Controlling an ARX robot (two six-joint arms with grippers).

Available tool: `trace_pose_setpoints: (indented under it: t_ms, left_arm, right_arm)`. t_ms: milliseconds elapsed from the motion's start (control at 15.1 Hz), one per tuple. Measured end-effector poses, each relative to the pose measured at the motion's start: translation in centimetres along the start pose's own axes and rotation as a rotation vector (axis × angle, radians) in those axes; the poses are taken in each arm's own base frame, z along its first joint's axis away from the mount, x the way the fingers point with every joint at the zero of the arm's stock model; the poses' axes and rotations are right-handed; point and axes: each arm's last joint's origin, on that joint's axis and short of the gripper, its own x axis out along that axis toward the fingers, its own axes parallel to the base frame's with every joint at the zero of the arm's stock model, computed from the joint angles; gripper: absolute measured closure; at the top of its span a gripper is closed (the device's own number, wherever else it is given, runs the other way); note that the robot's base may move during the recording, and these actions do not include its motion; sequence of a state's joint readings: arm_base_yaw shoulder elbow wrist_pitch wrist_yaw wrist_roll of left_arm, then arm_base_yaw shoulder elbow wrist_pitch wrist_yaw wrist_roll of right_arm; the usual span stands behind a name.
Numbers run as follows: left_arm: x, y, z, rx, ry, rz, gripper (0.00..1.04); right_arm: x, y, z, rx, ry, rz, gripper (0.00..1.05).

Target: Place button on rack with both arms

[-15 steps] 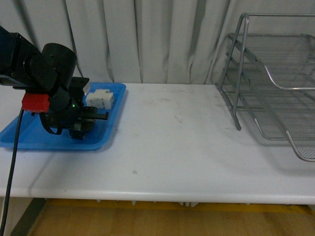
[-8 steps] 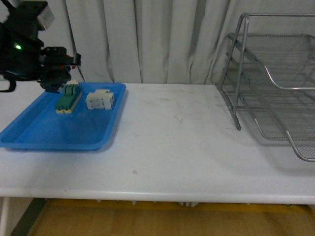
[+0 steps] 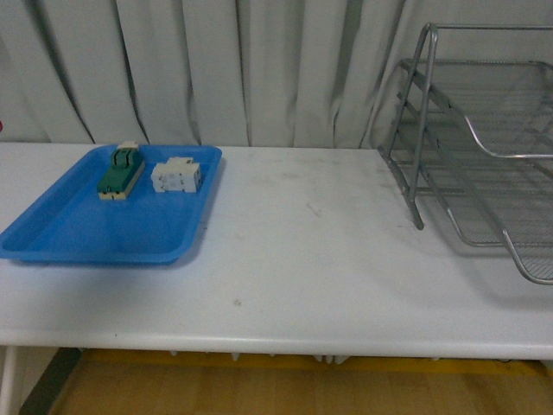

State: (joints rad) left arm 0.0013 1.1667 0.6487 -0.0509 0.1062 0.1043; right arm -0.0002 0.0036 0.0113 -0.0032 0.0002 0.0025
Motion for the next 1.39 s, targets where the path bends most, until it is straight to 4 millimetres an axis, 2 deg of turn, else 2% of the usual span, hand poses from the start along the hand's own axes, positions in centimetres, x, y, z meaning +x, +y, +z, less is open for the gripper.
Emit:
trace_pose_setpoints:
  t_ms: [265,398,796,1393]
  left_arm:
    - [-1.1,-0.3,-0.7,-0.022,-0.021,-0.009,0.68]
    - [-1.0,-0.3,-0.9,-0.026,-0.018,0.004,0.68]
    - [-0.8,-2.0,-0.8,0.002,-0.022,-0.038,0.68]
    - [-0.1,-3.0,-1.5,0.018,0.009,-0.057,0.68]
  right_arm:
    - [0.0,0.0,0.0,0.000,0.000,0.000,0.06]
    - [0.0,0.0,0.0,0.000,0.000,0.001,0.06]
    - [0.0,0.0,0.0,0.000,-0.001,0.000,0.06]
    - [0.0,0.0,0.0,0.000,0.000,0.000,0.06]
